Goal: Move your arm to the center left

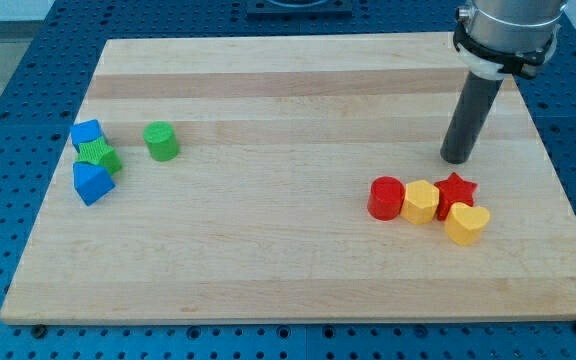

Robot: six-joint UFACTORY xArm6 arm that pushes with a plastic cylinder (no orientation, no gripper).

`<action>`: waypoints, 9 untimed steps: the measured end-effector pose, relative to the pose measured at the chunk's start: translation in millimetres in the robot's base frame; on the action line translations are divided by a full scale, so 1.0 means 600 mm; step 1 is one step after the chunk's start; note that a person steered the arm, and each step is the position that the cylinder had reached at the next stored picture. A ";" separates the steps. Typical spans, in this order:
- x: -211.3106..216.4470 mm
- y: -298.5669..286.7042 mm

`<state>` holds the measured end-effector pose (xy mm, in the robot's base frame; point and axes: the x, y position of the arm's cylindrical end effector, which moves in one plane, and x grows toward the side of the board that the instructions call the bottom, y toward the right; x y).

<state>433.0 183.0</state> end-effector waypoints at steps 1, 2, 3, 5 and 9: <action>-0.002 0.001; -0.029 -0.010; -0.080 -0.023; -0.162 -0.047; -0.268 -0.304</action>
<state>272.2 0.6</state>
